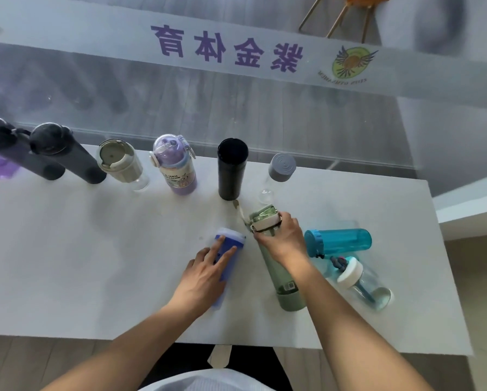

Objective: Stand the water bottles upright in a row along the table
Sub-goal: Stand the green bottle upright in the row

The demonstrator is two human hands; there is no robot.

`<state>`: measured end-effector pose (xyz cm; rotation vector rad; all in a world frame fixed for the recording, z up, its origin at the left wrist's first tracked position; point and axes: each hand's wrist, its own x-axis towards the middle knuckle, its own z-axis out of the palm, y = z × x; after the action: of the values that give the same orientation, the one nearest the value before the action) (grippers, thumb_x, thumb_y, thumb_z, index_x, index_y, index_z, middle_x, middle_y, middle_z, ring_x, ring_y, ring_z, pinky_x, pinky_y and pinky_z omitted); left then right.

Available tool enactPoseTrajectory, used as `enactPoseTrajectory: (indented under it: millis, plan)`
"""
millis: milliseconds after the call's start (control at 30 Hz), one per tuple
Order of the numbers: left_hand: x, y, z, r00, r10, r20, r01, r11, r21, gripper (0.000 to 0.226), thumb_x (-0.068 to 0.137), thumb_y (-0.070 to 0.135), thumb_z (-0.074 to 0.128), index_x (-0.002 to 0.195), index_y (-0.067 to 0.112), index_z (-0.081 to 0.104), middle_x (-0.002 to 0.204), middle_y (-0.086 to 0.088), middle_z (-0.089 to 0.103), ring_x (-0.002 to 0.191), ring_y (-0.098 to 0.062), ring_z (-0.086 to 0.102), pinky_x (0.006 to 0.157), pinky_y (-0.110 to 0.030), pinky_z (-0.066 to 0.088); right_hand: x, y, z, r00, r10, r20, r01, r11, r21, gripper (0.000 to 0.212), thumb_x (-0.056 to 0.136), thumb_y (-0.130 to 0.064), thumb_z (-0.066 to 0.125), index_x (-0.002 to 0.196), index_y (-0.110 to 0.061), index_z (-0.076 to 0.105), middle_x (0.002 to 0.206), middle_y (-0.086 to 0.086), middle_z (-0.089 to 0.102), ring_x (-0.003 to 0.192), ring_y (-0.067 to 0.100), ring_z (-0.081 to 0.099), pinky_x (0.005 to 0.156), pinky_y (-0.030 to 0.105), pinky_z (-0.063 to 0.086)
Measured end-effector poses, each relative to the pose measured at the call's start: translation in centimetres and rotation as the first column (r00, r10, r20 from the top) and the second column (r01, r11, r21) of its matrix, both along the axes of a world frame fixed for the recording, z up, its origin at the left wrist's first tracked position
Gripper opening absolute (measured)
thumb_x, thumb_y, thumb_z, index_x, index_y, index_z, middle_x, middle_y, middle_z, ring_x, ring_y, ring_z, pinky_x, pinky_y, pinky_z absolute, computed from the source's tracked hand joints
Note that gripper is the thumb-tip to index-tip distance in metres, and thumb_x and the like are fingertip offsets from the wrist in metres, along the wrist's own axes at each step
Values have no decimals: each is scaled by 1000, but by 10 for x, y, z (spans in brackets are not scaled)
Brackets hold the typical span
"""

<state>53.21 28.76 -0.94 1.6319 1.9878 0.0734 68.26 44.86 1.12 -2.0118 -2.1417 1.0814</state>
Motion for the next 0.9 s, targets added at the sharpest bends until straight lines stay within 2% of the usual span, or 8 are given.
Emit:
enactPoseTrajectory:
  millis: [100,167,333,433,567,667,800,900]
  plan:
    - [-2,4,5,999,-28,-25,28,999,-21,73,88,22,54,153,33,22,165,-4,7,135,-35,34,103,-42,41,16,-1,21,992,-81,-99,91,991,102,87,68,-50,85,138,-24,41,125,3,51,114,22,54,99,41,52]
    - [-3,5,7,998,-49,-46,47,998,-33,72,91,25,51,154,34,16,165,-3,3,137,-33,29,107,-40,37,27,-3,35,983,-107,-149,131,978,160,94,67,-46,88,143,-24,37,128,3,49,115,20,51,101,37,51]
    - [-3,7,11,998,-37,-42,36,999,-12,71,86,23,54,151,33,26,162,-8,15,133,-37,34,103,-44,40,51,-11,60,971,-114,-212,166,954,249,86,69,-38,90,137,-18,41,123,3,51,103,15,47,78,14,39]
    - [1,11,13,999,-17,-46,17,1000,-2,69,85,21,56,148,32,31,161,-9,20,131,-37,36,102,-43,41,63,-10,73,956,-129,-264,201,942,269,81,70,-35,89,133,-20,38,122,1,51,104,17,49,71,12,38]
    - [10,15,14,998,40,-48,-40,999,-1,70,83,17,55,147,32,32,158,-8,23,127,-37,38,99,-42,40,80,2,83,907,-130,-400,267,912,310,77,66,-31,91,123,-25,39,118,1,58,104,22,61,78,13,47]
    - [19,21,14,995,77,-56,-76,997,24,69,81,14,55,144,32,35,153,-7,29,122,-37,42,95,-42,42,88,16,89,876,-86,-474,271,901,339,77,67,-24,93,124,-20,41,119,4,61,103,22,63,76,3,46]
    - [33,23,13,985,158,-66,-159,987,-3,66,83,14,51,142,36,32,153,-3,25,119,-34,43,95,-40,41,94,48,93,867,16,-499,214,892,399,80,67,-28,93,130,-21,45,120,1,59,108,22,61,89,22,52]
    - [42,22,10,976,202,-81,-202,979,17,66,83,15,50,141,40,31,154,-1,24,119,-33,43,96,-41,40,99,73,90,892,61,-447,144,900,411,79,67,-25,92,131,-19,47,117,0,55,106,19,54,83,5,41]
